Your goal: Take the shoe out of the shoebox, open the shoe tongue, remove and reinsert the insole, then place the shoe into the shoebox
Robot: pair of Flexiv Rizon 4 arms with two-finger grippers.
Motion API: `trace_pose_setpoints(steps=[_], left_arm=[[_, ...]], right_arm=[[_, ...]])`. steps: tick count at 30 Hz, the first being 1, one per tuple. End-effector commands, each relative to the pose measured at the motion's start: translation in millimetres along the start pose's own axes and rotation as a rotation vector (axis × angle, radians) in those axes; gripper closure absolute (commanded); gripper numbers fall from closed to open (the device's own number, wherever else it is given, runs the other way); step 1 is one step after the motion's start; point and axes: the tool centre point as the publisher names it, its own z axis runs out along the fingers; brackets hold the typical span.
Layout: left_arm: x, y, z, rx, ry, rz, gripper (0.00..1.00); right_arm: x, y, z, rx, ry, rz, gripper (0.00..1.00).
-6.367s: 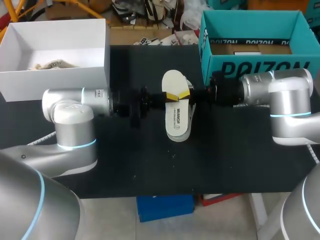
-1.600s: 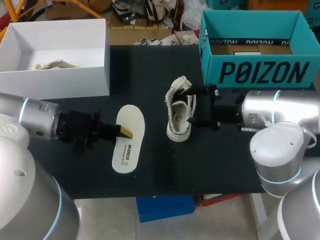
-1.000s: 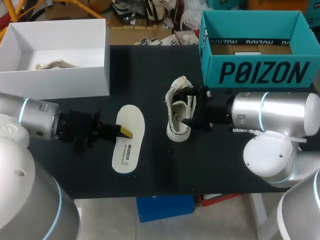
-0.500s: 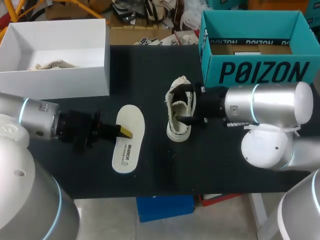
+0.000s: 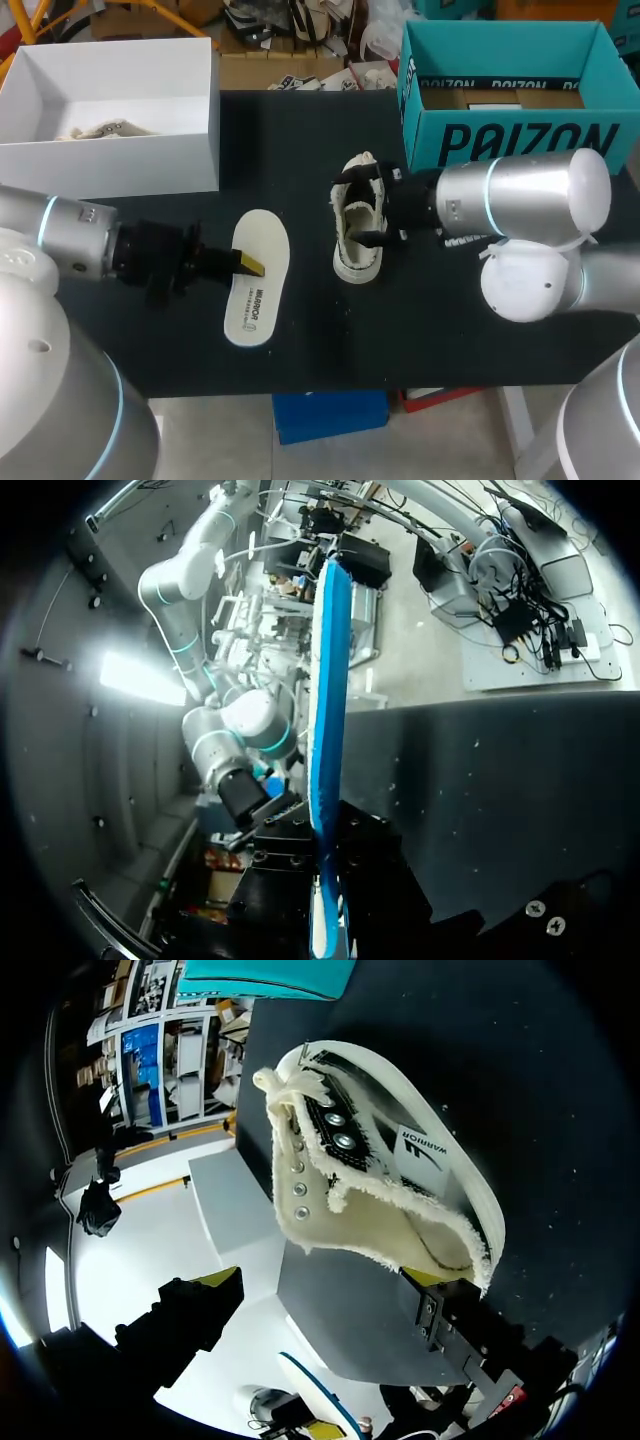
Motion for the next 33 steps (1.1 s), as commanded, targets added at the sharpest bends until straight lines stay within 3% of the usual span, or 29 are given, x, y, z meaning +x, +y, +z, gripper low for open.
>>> trace_pose_setpoints(steps=[1,9,20,28,33], left_arm=[[-0.7,-1,-1,-0.001,0.004,0.001,1.0],[-0.7,-1,-1,-0.001,0.004,0.001,1.0],[-0.7,-1,-1,-0.001,0.004,0.001,1.0],[-0.7,-1,-1,-0.001,0.004,0.001,1.0],[-0.7,-1,-1,-0.001,0.004,0.001,1.0]], right_arm=[[2.6,-2.8,6,-0.229,-0.021,0.008,0.0],[-6.0,2.2,12,-0.29,-0.009,0.032,0.0],[-8.0,11.2,22,-0.318,0.006,0.049,0.0],[-3.3,22.7,20,-0.349,-0.002,0.046,0.0],[7.8,24.2,19,-0.34,-0.027,-0.034,0.0]])
